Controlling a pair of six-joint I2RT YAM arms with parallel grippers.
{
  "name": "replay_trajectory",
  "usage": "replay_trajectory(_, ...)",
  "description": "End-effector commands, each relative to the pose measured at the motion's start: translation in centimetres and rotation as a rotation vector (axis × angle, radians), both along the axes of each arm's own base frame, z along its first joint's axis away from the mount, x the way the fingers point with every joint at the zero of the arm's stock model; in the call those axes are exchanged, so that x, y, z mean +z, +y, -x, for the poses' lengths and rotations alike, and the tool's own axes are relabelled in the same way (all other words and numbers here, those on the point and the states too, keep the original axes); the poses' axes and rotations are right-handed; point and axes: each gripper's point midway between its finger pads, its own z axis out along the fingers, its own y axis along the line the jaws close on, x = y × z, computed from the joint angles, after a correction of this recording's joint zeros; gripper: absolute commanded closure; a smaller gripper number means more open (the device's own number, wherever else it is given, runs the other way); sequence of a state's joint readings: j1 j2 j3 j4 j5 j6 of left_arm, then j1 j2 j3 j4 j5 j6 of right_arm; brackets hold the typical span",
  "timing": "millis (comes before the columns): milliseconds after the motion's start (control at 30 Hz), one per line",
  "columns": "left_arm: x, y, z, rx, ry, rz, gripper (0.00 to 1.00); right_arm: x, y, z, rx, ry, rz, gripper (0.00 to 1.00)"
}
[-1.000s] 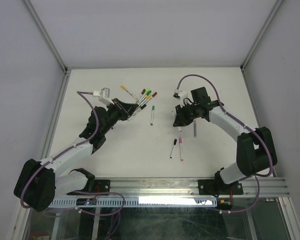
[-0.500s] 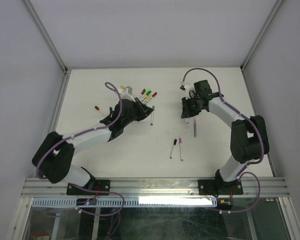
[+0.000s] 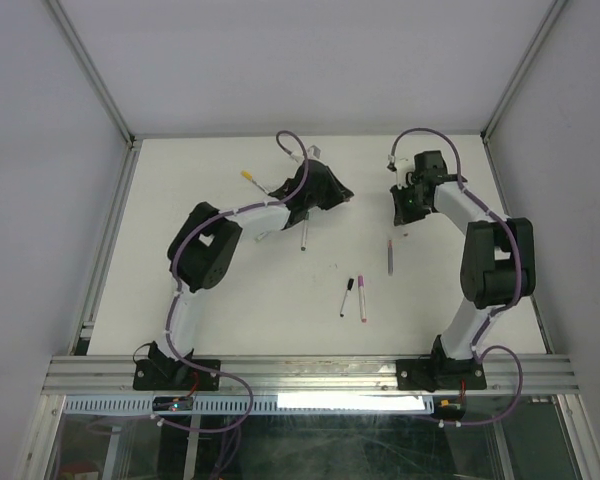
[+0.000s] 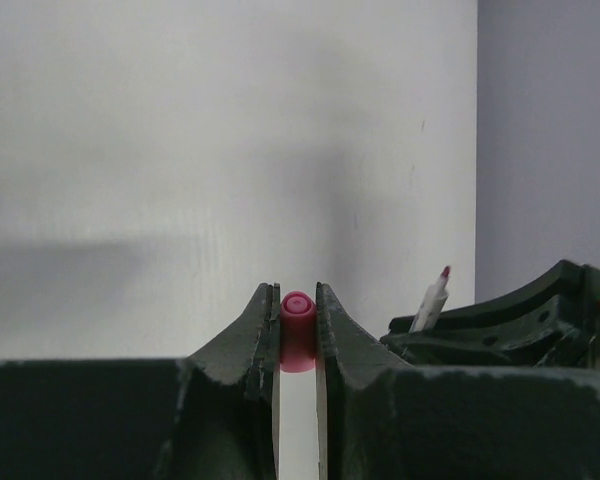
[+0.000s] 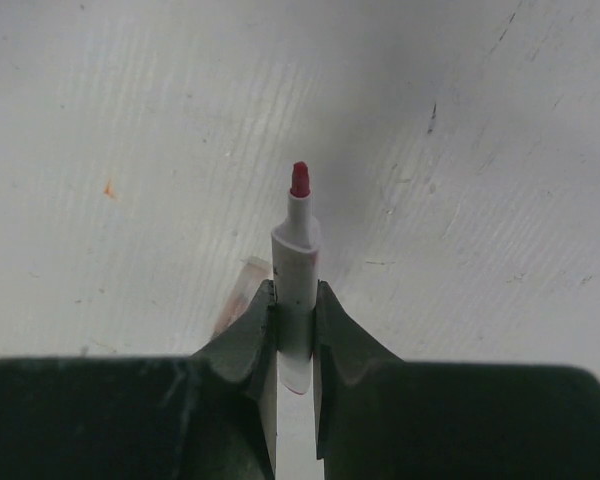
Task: Open the pen caps
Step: Place the pen cap at the center of the board.
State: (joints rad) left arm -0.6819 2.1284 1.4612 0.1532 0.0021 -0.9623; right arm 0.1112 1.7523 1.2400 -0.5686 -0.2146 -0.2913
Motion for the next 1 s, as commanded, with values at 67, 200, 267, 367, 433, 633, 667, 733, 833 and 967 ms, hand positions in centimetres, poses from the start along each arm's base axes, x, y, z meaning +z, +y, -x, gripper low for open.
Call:
replay_trajectory(67, 0.8, -4.6, -3.8, -0.008, 0.003, 0.045, 1.0, -1.0, -2.1, -2.2, -0.02, 0.006, 0.055, 1.0)
replay_trajectory(200, -1.0, -6.8, -5.6, -0.002, 0.037, 0.078, 1.0, -1.6, -2.3, -3.1, -0.007, 0.015, 0.059, 0.98)
replay_trajectory(267, -1.7, -7.5, -6.2, 0.009, 0.051, 0.086, 1.0, -1.7, -1.7, -3.3, 0.022, 0.026, 0.033, 0.96)
replay_trajectory(367, -2.4, -8.1, -7.1, 0.035, 0.057, 0.085, 1.0, -2.0, -1.4, -3.7, 0.051, 0.043, 0.024, 0.95)
replay_trajectory(433, -3.0, -8.2, -7.7, 0.057, 0.062, 0.077, 1.0, -2.6, -1.5, -3.7, 0.064, 0.07, 0.033, 0.93)
replay_trajectory(633, -3.8, -8.0, -8.8, 0.099, 0.059, 0.061, 0.92, -4.2, -1.5, -2.5, 0.09, 0.15, 0.035, 0.82)
replay_trajectory(667, -3.9, -8.1, -8.8, 0.099, 0.06, 0.062, 0.92, -4.3, -1.5, -2.4, 0.091, 0.155, 0.036, 0.81)
replay_trajectory(733, -4.1, -8.0, -8.8, 0.104, 0.063, 0.059, 0.92, -4.4, -1.5, -2.3, 0.091, 0.162, 0.038, 0.8)
replay_trajectory(833, -4.4, -8.0, -8.7, 0.097, 0.066, 0.052, 0.93, -4.3, -1.4, -2.0, 0.096, 0.171, 0.023, 0.79)
replay_trajectory(967, -4.4, -8.7, -8.2, 0.034, 0.049, 0.04, 0.96, -4.1, -1.3, -0.8, 0.065, 0.188, -0.007, 0.82)
